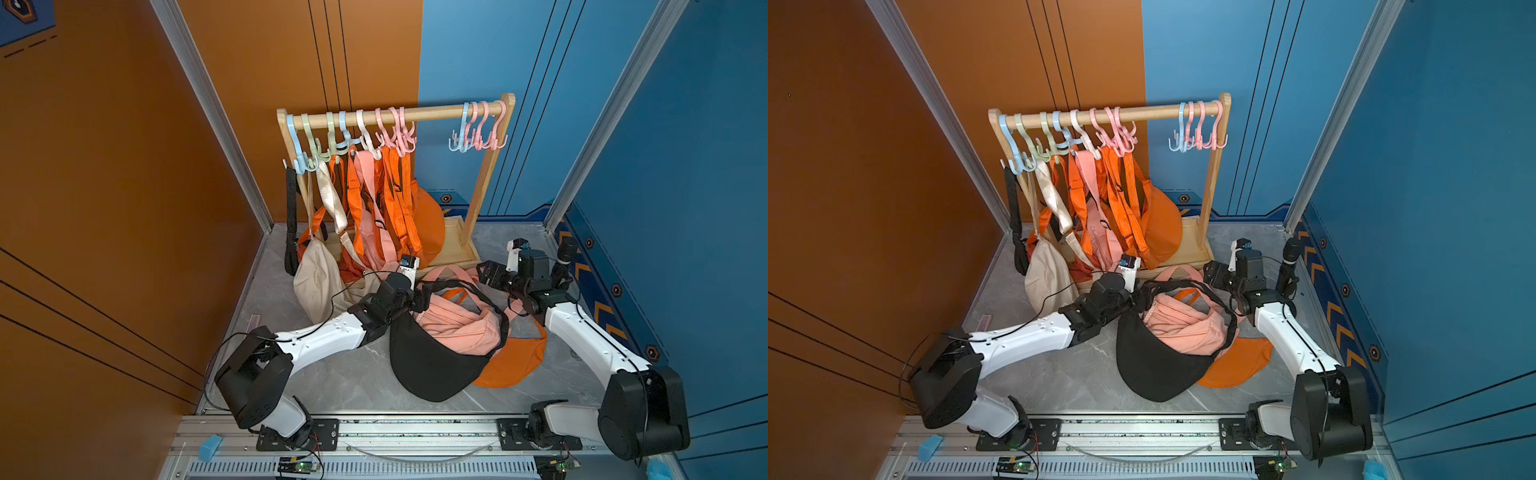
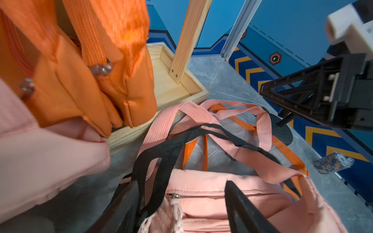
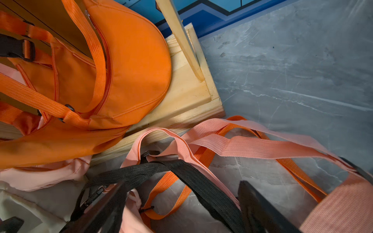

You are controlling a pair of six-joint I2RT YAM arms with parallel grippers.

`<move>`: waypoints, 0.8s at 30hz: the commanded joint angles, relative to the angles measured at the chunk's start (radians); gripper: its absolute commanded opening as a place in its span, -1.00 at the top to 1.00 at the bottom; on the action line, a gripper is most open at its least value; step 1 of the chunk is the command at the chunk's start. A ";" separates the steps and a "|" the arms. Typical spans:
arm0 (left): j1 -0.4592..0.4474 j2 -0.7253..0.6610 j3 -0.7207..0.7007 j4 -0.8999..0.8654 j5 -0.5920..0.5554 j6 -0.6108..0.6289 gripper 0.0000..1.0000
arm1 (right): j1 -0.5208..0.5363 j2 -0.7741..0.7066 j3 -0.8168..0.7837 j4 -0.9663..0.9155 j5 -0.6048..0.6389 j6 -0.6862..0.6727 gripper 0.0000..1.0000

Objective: Take the bag off the hook
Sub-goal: Place the bag inside the bag.

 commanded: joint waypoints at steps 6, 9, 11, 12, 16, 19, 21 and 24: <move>-0.026 -0.183 -0.008 -0.120 -0.115 0.056 -0.39 | 0.007 -0.120 -0.014 -0.051 0.031 -0.011 -0.80; -0.022 -0.208 0.059 -0.205 -0.130 0.087 -0.38 | 0.020 -0.171 -0.028 -0.062 0.035 -0.008 -0.80; -0.023 -0.207 0.107 -0.245 -0.140 0.100 -0.33 | 0.029 -0.200 -0.038 -0.066 0.035 -0.004 -0.80; -0.023 -0.200 0.143 -0.259 -0.143 0.106 -0.30 | 0.035 -0.218 -0.046 -0.068 0.037 0.001 -0.80; -0.024 -0.139 0.277 -0.336 -0.154 0.134 -0.13 | 0.081 -0.275 -0.066 -0.081 0.047 0.005 -0.80; -0.020 -0.072 0.403 -0.396 -0.174 0.158 0.09 | 0.107 -0.312 -0.082 -0.091 0.058 -0.001 -0.80; -0.009 -0.018 0.513 -0.461 -0.180 0.163 0.22 | 0.118 -0.334 -0.098 -0.092 0.055 -0.001 -0.80; 0.002 0.071 0.679 -0.572 -0.177 0.180 0.28 | 0.127 -0.363 -0.115 -0.095 0.051 -0.001 -0.80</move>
